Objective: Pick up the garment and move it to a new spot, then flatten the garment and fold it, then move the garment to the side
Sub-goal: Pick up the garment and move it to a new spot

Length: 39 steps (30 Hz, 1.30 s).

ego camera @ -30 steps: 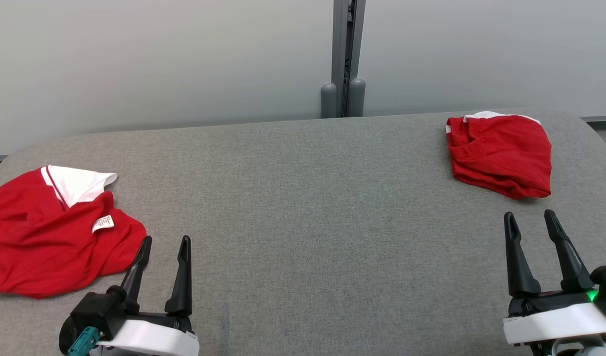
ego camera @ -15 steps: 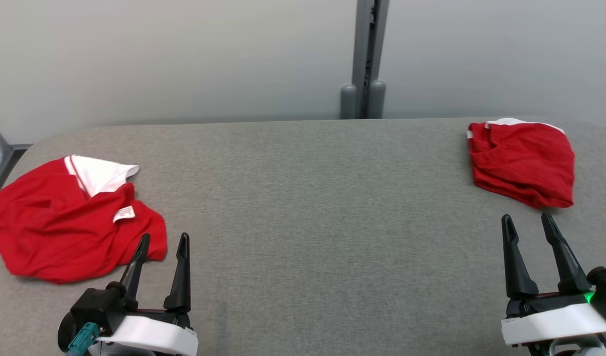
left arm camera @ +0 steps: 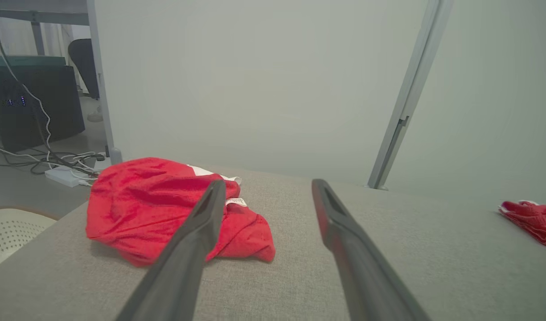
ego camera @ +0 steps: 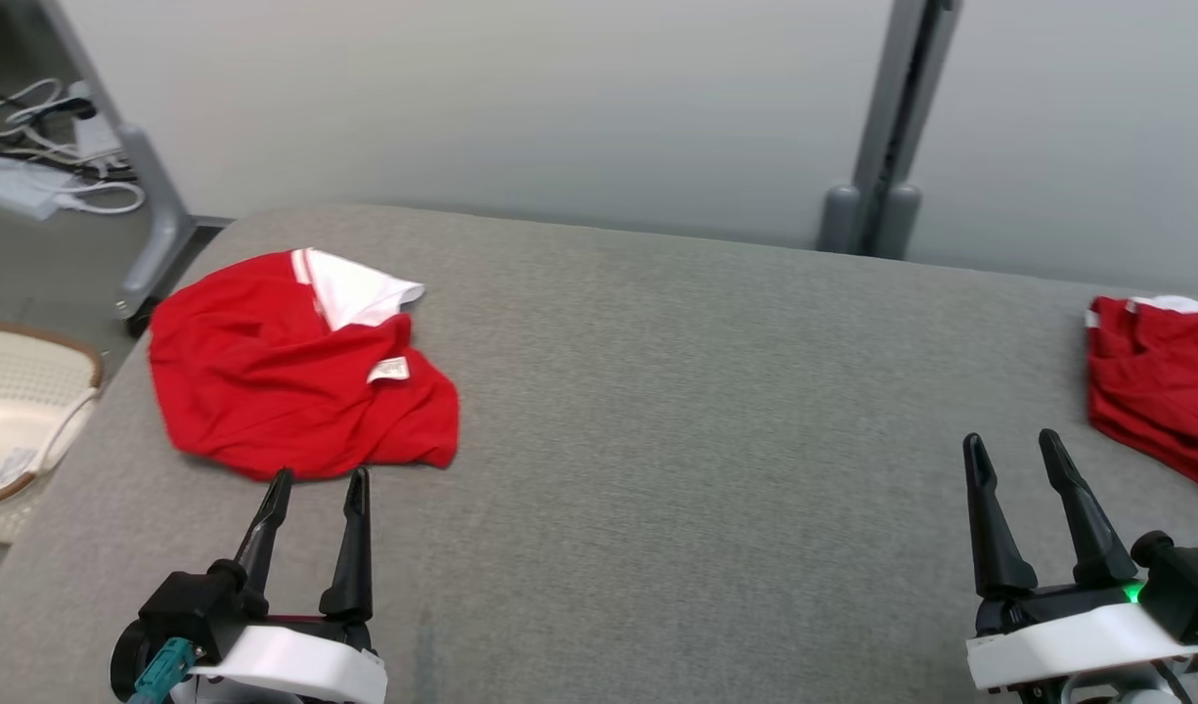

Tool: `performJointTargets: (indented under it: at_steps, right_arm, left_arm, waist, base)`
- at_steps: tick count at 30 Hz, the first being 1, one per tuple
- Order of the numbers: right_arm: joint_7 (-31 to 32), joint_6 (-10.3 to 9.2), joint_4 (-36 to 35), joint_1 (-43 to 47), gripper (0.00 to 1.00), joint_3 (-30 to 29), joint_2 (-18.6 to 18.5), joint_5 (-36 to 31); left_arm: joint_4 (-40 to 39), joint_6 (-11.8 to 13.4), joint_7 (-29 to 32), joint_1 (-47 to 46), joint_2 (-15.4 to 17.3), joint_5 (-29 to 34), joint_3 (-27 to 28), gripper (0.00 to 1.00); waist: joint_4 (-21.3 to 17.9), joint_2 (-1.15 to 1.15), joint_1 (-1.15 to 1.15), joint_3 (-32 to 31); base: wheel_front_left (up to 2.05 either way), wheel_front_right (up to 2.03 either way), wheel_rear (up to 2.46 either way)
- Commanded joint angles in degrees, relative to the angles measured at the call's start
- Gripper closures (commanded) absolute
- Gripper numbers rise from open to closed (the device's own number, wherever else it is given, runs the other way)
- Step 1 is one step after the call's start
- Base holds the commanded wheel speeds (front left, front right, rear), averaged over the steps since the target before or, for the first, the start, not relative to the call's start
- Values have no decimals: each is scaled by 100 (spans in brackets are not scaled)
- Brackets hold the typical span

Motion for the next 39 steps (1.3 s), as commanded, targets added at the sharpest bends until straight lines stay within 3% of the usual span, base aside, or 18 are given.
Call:
performJointTargets:
  at_steps: [1, 10, 17, 29, 34, 39]
  right_arm:
    - [-16, 2, 12, -46, 0, 23, -11, 16]
    - [-16, 2, 83, -89, 0, 163, -59, 39]
    - [-16, 2, 161, -160, 0, 229, -35, 85]
    - [-16, 2, 210, -220, 0, 321, -74, 113]
    - [-16, 2, 218, -266, 0, 384, -56, 111]
    - [-16, 2, 197, -350, 0, 409, -37, 104]
  left_arm:
    - [1, -26, -8, -81, 22, 40, 16, 0]
    - [61, -32, -8, -108, 19, 3, 65, 0]
    - [94, -42, -8, -153, 19, -3, 64, 0]
    - [109, -45, -8, -193, 32, -47, 178, 0]
    - [196, -103, 92, -486, 172, -64, 103, 0]
    - [307, -143, 569, -1005, 424, -153, 65, 0]
  waist:
    - [246, 0, 0, -21]
    - [899, 0, 0, 6]
    - [1157, 0, 0, 51]
    - [980, 0, 0, 104]
    - [843, 0, 0, 194]
    - [650, 0, 0, 383]
  base:
    - [0, 0, 0]
    - [0, 0, 0]
    - [0, 0, 0]
    - [0, 0, 0]
    - [0, 0, 0]
    - [0, 0, 0]
